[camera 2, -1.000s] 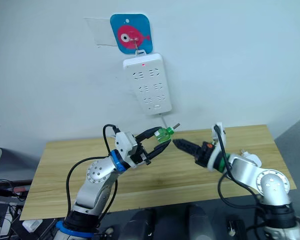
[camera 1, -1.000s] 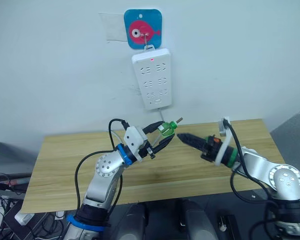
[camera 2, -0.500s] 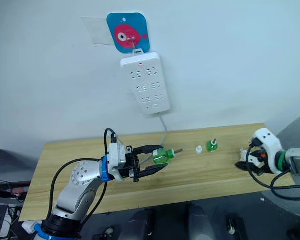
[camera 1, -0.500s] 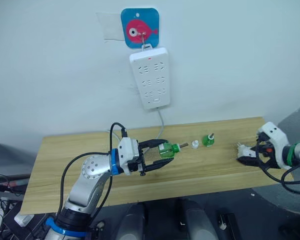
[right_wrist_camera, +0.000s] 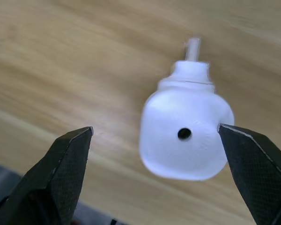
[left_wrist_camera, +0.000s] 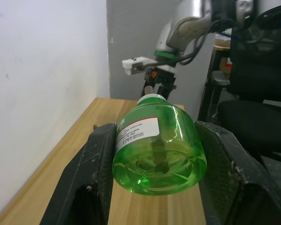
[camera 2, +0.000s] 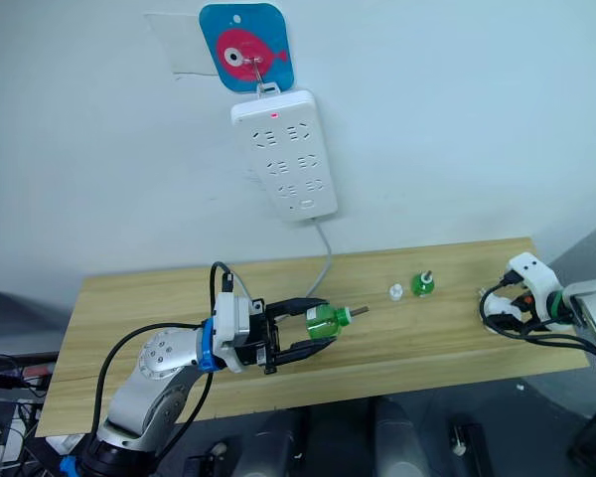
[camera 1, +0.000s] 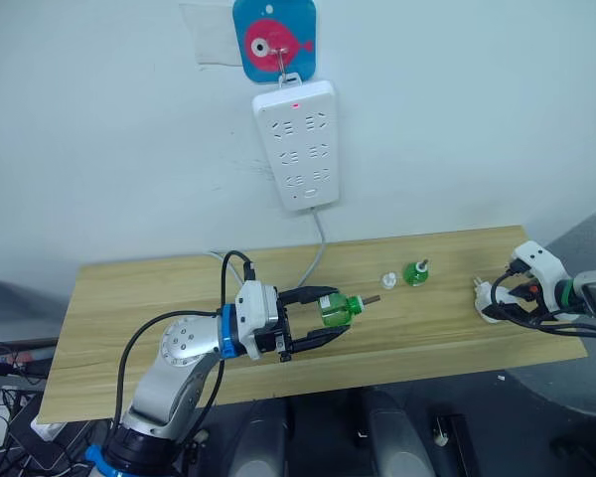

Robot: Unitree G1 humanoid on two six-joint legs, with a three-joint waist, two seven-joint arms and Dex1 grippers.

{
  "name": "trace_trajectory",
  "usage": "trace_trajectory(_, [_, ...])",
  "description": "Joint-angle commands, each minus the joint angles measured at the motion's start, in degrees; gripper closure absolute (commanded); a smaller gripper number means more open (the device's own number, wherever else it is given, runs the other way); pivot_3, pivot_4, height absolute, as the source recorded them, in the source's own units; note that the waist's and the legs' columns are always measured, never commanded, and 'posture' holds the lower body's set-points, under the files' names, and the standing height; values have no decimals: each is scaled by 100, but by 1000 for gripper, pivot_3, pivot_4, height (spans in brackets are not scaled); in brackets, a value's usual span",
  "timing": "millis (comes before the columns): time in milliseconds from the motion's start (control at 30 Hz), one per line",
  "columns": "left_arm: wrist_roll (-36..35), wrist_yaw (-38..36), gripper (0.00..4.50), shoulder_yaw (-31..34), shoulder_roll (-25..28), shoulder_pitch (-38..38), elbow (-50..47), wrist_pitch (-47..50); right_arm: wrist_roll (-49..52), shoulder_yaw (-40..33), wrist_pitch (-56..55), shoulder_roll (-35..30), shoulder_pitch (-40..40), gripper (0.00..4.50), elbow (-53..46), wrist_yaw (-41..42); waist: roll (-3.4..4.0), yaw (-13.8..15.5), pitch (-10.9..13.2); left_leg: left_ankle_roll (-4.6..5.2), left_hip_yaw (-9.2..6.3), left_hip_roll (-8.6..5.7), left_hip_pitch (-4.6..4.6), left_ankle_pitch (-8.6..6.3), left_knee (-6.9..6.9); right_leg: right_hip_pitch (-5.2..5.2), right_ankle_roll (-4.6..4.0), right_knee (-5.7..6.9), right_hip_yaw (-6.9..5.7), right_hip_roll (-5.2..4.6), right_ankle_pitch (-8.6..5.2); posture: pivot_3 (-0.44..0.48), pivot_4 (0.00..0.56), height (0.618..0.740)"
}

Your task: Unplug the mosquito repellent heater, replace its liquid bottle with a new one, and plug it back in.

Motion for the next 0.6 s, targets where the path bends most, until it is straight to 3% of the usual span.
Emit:
trace_trajectory(33, [-109,114,2284,89,54,93,-394,72,-464,82,-307,166,-251,33,701,201,-5,-2,3,0,1,0,0,0,-1,-1,-3,-1,1,-1,2,-19,347,740])
trace_trajectory(200, [-158,143,2284,109,166,312,-649,192,-927,74,-688,363,-539,33,1323,466,-8,13,33,0,-9,-3,-3,0,-10,-2,-11,1,-3,-3,7,19,368,740])
trace_trajectory(600, [-186,167,2284,130,217,276,-640,297,-1559,-62,-1362,501,-744,33,1968,781,3,14,133,-1,-6,-4,-3,0,-9,-4,-13,2,0,-5,8,14,368,740])
